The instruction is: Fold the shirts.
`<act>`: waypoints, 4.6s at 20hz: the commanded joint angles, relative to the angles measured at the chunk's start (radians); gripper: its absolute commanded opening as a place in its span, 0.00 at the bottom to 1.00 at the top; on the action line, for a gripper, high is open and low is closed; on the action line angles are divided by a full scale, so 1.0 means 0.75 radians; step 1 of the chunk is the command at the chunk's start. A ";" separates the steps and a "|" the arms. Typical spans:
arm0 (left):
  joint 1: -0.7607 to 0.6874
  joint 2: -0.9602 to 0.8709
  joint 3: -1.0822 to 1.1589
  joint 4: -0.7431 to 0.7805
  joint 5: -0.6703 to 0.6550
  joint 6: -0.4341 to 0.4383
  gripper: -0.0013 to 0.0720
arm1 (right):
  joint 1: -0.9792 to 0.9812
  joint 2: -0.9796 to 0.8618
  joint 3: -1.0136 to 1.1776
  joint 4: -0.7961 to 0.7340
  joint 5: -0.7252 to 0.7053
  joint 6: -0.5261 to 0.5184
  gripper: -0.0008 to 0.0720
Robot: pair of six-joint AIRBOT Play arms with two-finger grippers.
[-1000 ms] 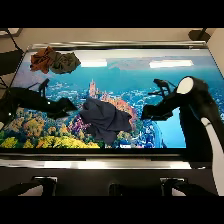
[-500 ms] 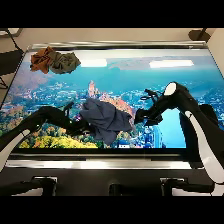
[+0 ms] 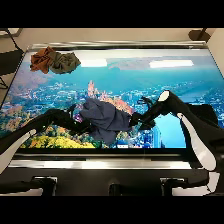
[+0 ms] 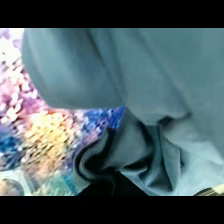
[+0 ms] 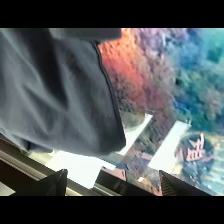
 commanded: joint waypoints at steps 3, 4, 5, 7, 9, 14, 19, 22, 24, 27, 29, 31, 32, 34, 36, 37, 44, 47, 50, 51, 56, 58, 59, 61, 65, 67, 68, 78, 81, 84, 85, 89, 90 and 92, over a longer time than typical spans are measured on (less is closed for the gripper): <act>-0.002 -0.003 0.001 0.005 -0.003 -0.014 0.05 | 0.100 -0.062 -0.018 0.055 -0.164 -0.003 0.57; -0.002 0.002 0.002 0.005 0.006 -0.014 0.05 | 0.112 -0.058 -0.018 0.044 -0.194 -0.004 0.12; -0.002 0.013 0.002 0.012 0.005 -0.012 0.05 | 0.111 -0.054 -0.013 0.051 -0.192 0.001 0.06; 0.006 0.071 0.006 0.054 -0.020 -0.009 0.05 | 0.107 -0.009 0.013 0.007 -0.179 -0.022 0.06; 0.031 0.182 0.050 0.145 -0.049 -0.008 0.05 | 0.107 0.091 0.073 -0.086 -0.188 -0.063 0.06; 0.183 0.565 0.317 0.387 -0.117 0.010 0.05 | 0.107 0.492 0.365 -0.549 -0.437 0.053 0.06; 0.405 0.942 0.636 0.390 -0.306 -0.051 0.05 | 0.107 0.925 0.561 -0.967 -0.786 0.267 0.06; 0.496 1.080 0.691 0.389 -0.359 -0.136 0.05 | 0.107 1.096 0.561 -1.015 -0.741 0.371 0.06; 0.507 1.143 0.691 0.376 -0.358 -0.203 0.05 | 0.108 1.163 0.561 -0.980 -0.688 0.418 0.06; 0.505 1.202 0.691 0.303 -0.354 -0.201 0.05 | 0.108 1.227 0.561 -0.867 -0.685 0.418 0.06; 0.505 1.211 0.690 0.316 -0.315 -0.200 0.05 | 0.108 1.242 0.561 -0.820 -0.626 0.418 0.06; 0.505 1.199 0.689 0.342 -0.227 -0.199 0.05 | 0.108 1.231 0.560 -0.814 -0.462 0.417 0.06; 0.505 1.189 0.684 0.377 -0.167 -0.200 0.05 | 0.108 1.214 0.560 -0.816 -0.358 0.417 0.06; 0.505 1.162 0.635 0.448 -0.034 -0.199 0.05 | 0.108 1.143 0.555 -0.813 -0.159 0.417 0.06; 0.505 1.112 0.522 0.491 0.054 -0.195 0.06 | 0.108 1.011 0.554 -0.806 -0.039 0.416 0.06; 0.505 1.079 0.449 0.492 0.051 -0.196 0.05 | 0.108 0.928 0.554 -0.791 -0.038 0.414 0.06; 0.481 0.555 0.154 0.323 -0.039 -0.196 0.06 | 0.108 0.214 0.555 -0.192 -0.623 0.401 0.06; 0.451 0.331 0.154 0.322 -0.043 -0.196 0.06 | 0.108 -0.011 0.555 -0.048 -0.592 0.402 0.06; 0.411 0.180 0.154 0.323 -0.043 -0.196 0.06 | 0.108 -0.141 0.555 -0.043 -0.411 0.402 0.06; 0.396 0.138 0.154 0.323 -0.043 -0.196 0.06 | 0.109 -0.171 0.555 -0.043 -0.370 0.402 0.06; 0.347 0.073 0.154 0.323 -0.026 -0.196 0.06 | 0.097 -0.192 0.556 -0.044 -0.369 0.332 0.67; 0.354 0.082 0.154 0.324 -0.014 -0.195 0.06 | 0.055 -0.116 0.559 -0.045 -0.286 0.206 0.88; 0.362 0.085 0.154 0.323 -0.001 -0.181 0.06 | 0.015 -0.070 0.559 -0.047 -0.227 0.165 0.93; 0.371 0.085 0.154 0.325 0.036 -0.101 0.06 | -0.124 0.026 0.559 -0.046 -0.112 0.140 0.96; 0.372 0.084 0.154 0.325 0.116 0.018 0.06 | -0.434 0.088 0.537 -0.108 0.307 0.135 0.93; 0.372 0.084 0.154 0.328 0.143 0.048 0.06 | -0.473 0.101 0.406 -0.236 0.447 0.133 0.93; 0.372 0.084 0.154 0.329 0.152 0.049 0.06 | -0.461 0.132 0.272 -0.251 0.431 0.115 0.93; 0.369 0.073 0.154 0.329 0.168 0.051 0.06 | -0.097 0.333 -0.511 -0.021 -0.025 -0.003 0.98; 0.366 0.073 0.154 0.329 0.168 0.051 0.06 | -0.027 0.323 -0.513 0.017 -0.102 0.023 0.99; 0.366 0.073 0.154 0.329 0.169 0.050 0.06 | 0.051 0.302 -0.513 0.044 -0.207 0.049 0.99; 0.366 0.073 0.154 0.329 0.170 0.050 0.06 | 0.071 0.286 -0.513 0.044 -0.239 0.082 0.99; 0.366 0.073 0.154 0.329 0.187 0.050 0.06 | 0.099 0.243 -0.512 0.103 -0.360 0.151 0.73; 0.366 0.073 0.154 0.329 0.191 0.051 0.06 | 0.099 0.243 -0.507 0.104 -0.383 0.151 0.44; 0.366 0.073 0.154 0.329 0.194 0.051 0.06 | 0.098 0.245 -0.479 0.082 -0.417 0.145 0.06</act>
